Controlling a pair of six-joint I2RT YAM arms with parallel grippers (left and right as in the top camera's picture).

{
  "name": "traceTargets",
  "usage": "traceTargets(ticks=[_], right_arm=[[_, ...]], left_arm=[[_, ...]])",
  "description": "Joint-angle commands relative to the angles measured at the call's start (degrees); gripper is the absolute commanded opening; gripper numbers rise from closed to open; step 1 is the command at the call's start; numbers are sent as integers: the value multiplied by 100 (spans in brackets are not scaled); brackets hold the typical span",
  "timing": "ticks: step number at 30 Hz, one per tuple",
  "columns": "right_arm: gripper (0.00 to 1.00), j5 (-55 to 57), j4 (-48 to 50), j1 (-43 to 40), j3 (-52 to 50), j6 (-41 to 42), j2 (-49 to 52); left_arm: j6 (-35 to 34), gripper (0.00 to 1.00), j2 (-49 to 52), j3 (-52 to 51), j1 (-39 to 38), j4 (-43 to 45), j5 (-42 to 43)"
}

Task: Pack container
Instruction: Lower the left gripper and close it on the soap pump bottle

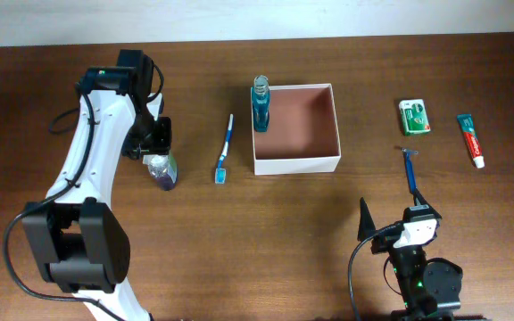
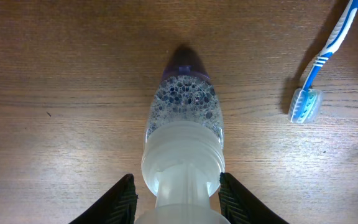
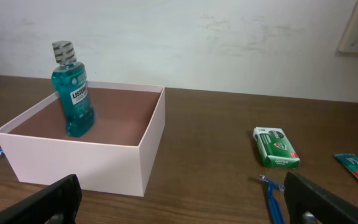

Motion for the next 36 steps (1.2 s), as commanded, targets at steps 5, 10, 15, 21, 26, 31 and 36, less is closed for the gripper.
traceTargets(ticks=[5, 10, 15, 21, 26, 31, 36], right_arm=[[99, -50, 13, 28, -52, -42, -55], [98, -50, 13, 31, -52, -42, -55], [99, -50, 13, 31, -52, -42, -55], [99, -50, 13, 28, -52, -42, -55], [99, -50, 13, 31, -52, -42, -55], [99, -50, 13, 28, -52, -42, -55], [99, -50, 13, 28, -52, -42, -55]], left_arm=[[7, 45, 33, 35, 44, -9, 127], [9, 44, 33, 74, 48, -31, 256], [11, 44, 33, 74, 48, -142, 251], [9, 44, 33, 74, 61, -140, 254], [9, 39, 33, 76, 66, -136, 251], [9, 38, 33, 74, 66, -46, 251], [11, 38, 33, 76, 66, 90, 249]])
